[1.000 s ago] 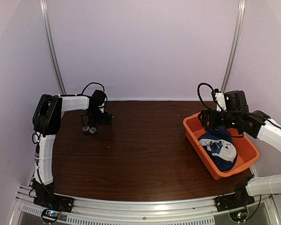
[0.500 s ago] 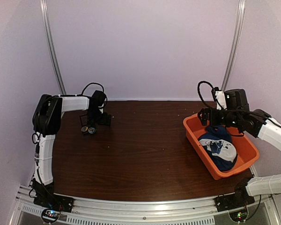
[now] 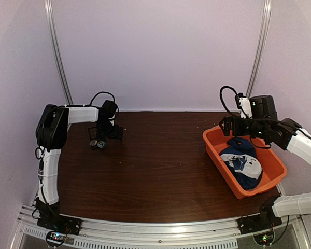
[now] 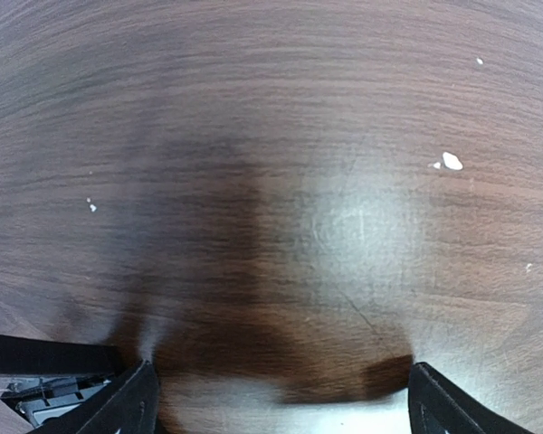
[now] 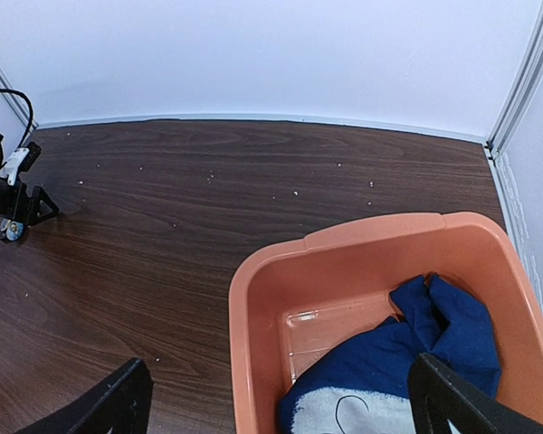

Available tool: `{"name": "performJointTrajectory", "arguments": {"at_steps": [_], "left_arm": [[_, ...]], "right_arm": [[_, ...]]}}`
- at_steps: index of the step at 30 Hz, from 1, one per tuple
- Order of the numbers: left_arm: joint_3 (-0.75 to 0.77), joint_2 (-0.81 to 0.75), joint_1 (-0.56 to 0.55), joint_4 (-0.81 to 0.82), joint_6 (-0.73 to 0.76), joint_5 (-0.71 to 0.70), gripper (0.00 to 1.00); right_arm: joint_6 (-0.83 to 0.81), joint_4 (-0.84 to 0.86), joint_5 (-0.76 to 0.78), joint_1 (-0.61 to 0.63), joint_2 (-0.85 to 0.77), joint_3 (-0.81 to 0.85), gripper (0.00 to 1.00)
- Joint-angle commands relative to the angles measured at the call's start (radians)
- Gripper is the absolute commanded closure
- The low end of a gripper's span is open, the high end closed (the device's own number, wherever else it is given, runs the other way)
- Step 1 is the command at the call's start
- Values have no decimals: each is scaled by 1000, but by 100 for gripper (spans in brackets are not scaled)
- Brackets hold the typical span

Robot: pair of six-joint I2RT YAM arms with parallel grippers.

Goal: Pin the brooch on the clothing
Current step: Move the brooch box to the center of the board.

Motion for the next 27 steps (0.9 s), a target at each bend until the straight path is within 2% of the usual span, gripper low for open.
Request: {"name": "performJointTrajectory", "arguments": {"at_steps": [1,27], "left_arm": [[-45,17,25,-68,-9,-41,2],[-58,38,80,-78,-3,-85,2]], "right_arm": [[-7,-23,22,5,0,18,0],[-46,-88,101,5,3,74,0]]}}
